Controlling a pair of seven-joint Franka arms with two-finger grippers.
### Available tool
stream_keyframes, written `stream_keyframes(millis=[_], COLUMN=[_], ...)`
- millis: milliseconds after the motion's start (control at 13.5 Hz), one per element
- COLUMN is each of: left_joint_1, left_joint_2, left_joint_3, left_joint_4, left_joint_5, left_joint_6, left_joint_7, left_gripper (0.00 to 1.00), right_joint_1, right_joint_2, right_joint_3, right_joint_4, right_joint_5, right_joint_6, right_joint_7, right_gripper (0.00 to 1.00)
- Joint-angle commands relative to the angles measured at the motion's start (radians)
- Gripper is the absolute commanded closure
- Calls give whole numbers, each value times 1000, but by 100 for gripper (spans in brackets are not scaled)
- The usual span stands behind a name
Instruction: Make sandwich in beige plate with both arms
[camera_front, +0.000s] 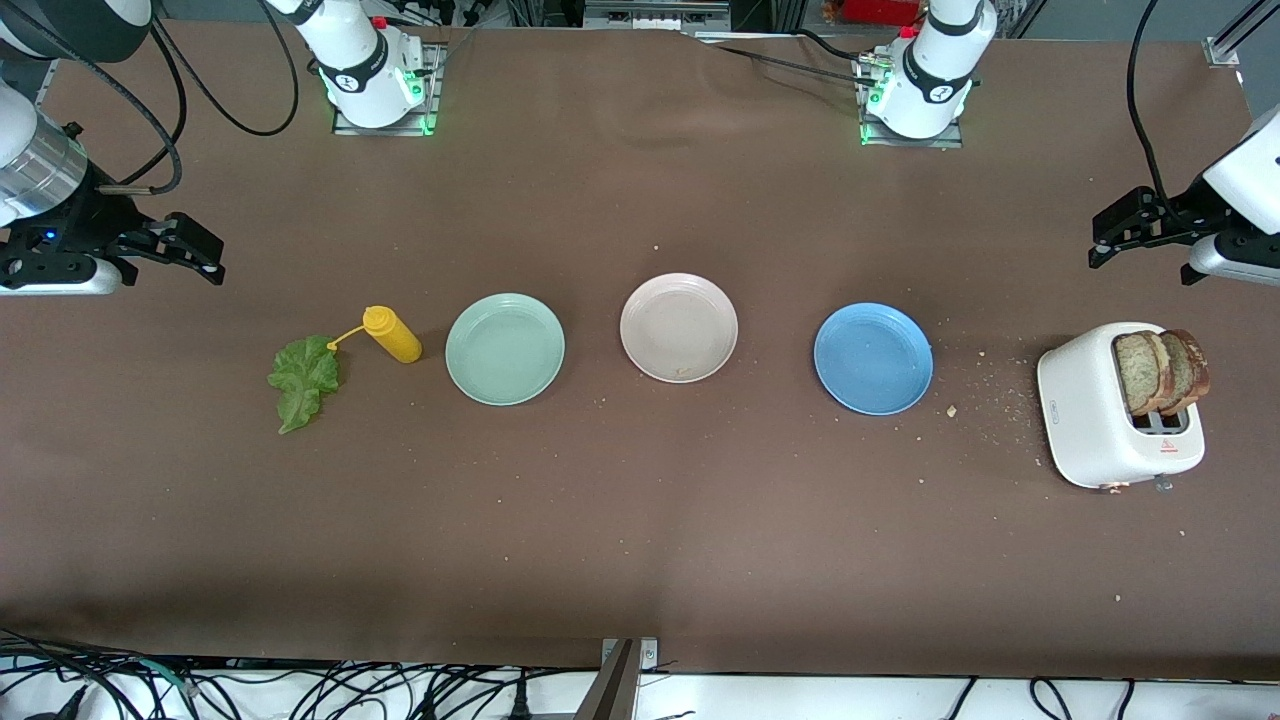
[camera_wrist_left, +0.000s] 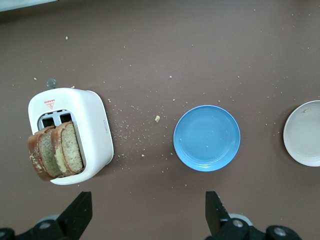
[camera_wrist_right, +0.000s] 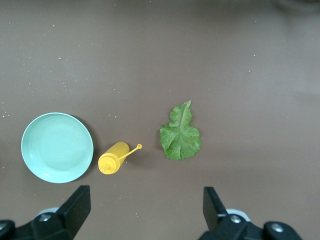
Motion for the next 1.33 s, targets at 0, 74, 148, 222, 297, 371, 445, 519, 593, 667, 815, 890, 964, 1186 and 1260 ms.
stream_keyframes(millis=[0, 74, 148, 222, 297, 371, 445, 519, 593, 667, 815, 890, 964, 1186, 1260], left_joint_1=[-13, -10, -7, -7, -7, -7, -11, -11, -11, -8, -8, -10, -10, -10, -7], left_joint_2=[30, 36, 36, 36, 36, 36, 36, 39, 42, 42, 42, 42, 44, 59, 62], left_joint_3=[-3, -6, -6, -6, -6, -6, -6, -6, -6, -6, -6, -6, -6, -15, -15], left_joint_4=[50, 54, 54, 54, 56, 56, 59, 73, 77, 76, 76, 76, 76, 76, 77], left_joint_5=[15, 15, 15, 14, 15, 14, 15, 15, 14, 13, 12, 13, 13, 12, 10], left_joint_6=[-23, -23, -23, -23, -25, -23, -23, -23, -23, -23, -25, -23, -25, -25, -25], left_joint_7=[4, 7, 9, 6, 4, 4, 1, 1, 3, 3, 3, 1, 7, 7, 7], left_gripper=[0, 0, 0, 0, 0, 0, 0, 0, 0, 0, 0, 0, 0, 0, 0], right_joint_1=[-7, -7, -7, -7, -7, -7, -7, -7, -7, -7, -9, -9, -9, -9, -9], right_joint_2=[-15, -13, -15, -13, -13, -13, -13, -13, -13, -13, -13, -13, -13, -13, -13], right_joint_3=[3, 3, 2, 3, 3, 3, 3, 2, 2, 2, 0, 0, 0, 0, 0], right_joint_4=[-18, -15, -15, -15, -15, -15, -15, -15, -15, -15, -15, -15, -15, -15, -15], right_joint_5=[18, 16, 16, 16, 16, 16, 18, 16, 16, 16, 18, 18, 16, 16, 16], right_joint_6=[14, 14, 13, 13, 14, 13, 14, 14, 14, 14, 14, 14, 14, 14, 14], right_joint_7=[10, 8, 8, 8, 8, 8, 8, 8, 8, 8, 8, 8, 8, 8, 8], right_gripper=[0, 0, 0, 0, 0, 0, 0, 0, 0, 0, 0, 0, 0, 0, 0])
